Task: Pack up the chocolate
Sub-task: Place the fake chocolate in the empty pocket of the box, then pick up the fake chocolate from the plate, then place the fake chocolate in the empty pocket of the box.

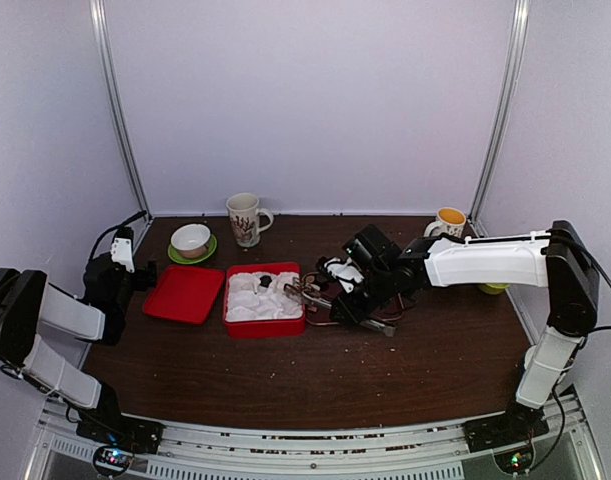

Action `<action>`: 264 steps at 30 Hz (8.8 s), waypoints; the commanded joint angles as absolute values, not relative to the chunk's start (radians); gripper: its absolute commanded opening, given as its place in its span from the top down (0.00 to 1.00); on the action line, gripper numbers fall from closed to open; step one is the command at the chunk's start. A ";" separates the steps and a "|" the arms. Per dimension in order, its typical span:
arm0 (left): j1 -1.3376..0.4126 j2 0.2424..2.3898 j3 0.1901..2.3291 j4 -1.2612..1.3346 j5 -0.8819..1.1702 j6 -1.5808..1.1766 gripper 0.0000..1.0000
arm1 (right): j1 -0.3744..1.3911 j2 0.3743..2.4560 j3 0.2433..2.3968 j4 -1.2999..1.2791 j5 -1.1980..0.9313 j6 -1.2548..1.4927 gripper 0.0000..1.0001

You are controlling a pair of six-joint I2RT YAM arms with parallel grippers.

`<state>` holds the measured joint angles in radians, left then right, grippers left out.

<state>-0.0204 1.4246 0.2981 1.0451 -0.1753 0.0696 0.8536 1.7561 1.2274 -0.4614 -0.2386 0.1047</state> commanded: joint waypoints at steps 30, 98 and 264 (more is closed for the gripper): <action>-0.014 1.424 0.295 1.080 -0.167 0.075 0.02 | 0.859 1.621 1.172 -0.366 -0.108 0.130 0.65; -0.013 1.424 0.296 1.077 -0.166 0.073 0.02 | 0.712 1.429 0.950 -0.429 -0.101 0.252 0.66; -0.014 1.424 0.297 1.078 -0.167 0.074 0.02 | 0.910 1.985 1.497 -0.472 -0.232 0.098 0.60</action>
